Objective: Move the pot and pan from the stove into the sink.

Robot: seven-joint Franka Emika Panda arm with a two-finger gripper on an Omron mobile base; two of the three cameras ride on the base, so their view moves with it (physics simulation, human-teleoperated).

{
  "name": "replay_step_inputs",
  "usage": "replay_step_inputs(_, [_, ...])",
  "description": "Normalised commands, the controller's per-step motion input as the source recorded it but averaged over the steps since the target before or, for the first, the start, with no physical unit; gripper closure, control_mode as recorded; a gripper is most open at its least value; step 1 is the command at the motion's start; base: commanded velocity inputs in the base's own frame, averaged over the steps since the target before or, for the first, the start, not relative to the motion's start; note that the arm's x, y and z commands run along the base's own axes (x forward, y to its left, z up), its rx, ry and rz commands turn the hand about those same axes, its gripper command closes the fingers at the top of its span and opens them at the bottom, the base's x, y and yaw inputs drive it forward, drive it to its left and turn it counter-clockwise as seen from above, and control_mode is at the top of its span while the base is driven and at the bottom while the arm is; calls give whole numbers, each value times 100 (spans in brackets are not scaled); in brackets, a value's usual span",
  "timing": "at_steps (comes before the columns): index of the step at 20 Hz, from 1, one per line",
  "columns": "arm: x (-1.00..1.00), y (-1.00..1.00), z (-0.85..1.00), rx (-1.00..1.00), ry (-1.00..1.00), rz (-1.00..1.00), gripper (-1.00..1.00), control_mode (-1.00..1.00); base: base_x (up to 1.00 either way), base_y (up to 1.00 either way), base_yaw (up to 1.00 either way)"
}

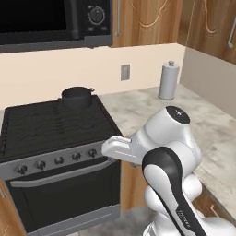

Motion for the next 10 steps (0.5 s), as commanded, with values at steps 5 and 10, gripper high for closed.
replay_step_inputs(5, [0, 0, 0, 0, 0, 0, -100, 100, 75, 7, 5])
replay_step_inputs(10, [0, 0, 0, 0, 0, 0, -100, 100, 76, 10, 5])
